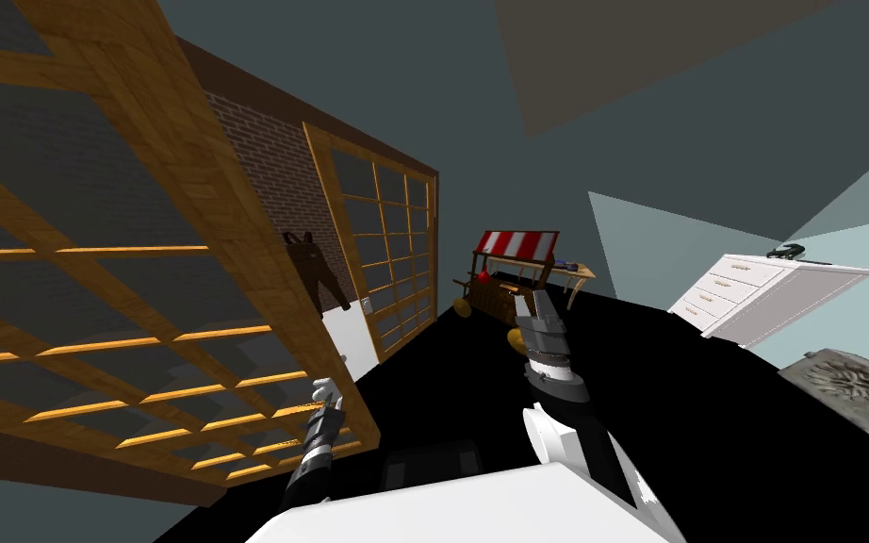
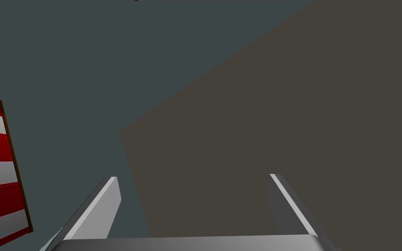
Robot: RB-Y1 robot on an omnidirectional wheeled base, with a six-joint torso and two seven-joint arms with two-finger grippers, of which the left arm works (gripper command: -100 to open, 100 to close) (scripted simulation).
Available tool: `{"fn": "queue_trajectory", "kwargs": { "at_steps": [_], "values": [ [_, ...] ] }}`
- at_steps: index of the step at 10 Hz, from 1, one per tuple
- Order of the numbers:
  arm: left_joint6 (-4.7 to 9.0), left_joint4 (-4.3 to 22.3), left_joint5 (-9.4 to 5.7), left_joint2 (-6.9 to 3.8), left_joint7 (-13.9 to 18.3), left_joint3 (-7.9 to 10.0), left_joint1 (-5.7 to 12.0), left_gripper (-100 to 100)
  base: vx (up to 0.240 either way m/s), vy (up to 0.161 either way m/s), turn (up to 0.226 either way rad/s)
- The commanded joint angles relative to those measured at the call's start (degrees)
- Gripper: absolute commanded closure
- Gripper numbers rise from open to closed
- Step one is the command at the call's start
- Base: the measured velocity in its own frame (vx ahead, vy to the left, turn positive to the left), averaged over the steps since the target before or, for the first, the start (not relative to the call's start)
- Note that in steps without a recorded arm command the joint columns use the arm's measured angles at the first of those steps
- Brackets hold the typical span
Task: Pull the door open
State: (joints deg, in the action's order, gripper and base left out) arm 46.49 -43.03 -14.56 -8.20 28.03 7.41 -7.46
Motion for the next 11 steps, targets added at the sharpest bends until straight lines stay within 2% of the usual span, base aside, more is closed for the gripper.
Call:
{"fn": "queue_trajectory", "kwargs": {
  "at_steps": [1, 2, 5, 6, 7, 8, 10, 11],
  "values": [
    [1.1, 0.3, -1.22, -1.02, 2.86, -0.22, 0.76, -100, -0.079, 0.032, -0.076],
    [1.1, 0.3, -1.22, -1.02, 3.33, -0.22, 0.76, -100, -0.062, 0.025, -0.039],
    [1.1, 0.01, -3.36, -1.3, 8.8, -2.04, 1.45, -100, -0.082, 0.04, -0.079],
    [1.1, 0.01, -3.36, -1.3, 9.49, -2.04, 1.45, -100, -0.072, 0.039, -0.038],
    [1.1, -0.09, -4.12, -1.4, 11.49, -2.69, 1.7, -100, -0.065, 0.046, -0.059],
    [1.1, -0.09, -4.12, -1.4, 11.62, -2.69, 1.7, -100, -0.048, 0.032, -0.031],
    [1.11, -0.3, -5.68, -1.61, 15.31, -4.01, 2.2, -100, -0.069, 0.034, -0.084],
    [1.11, -0.3, -5.68, -1.61, 15.89, -4.01, 2.2, -100, -0.058, 0.024, -0.044]
  ]
}}
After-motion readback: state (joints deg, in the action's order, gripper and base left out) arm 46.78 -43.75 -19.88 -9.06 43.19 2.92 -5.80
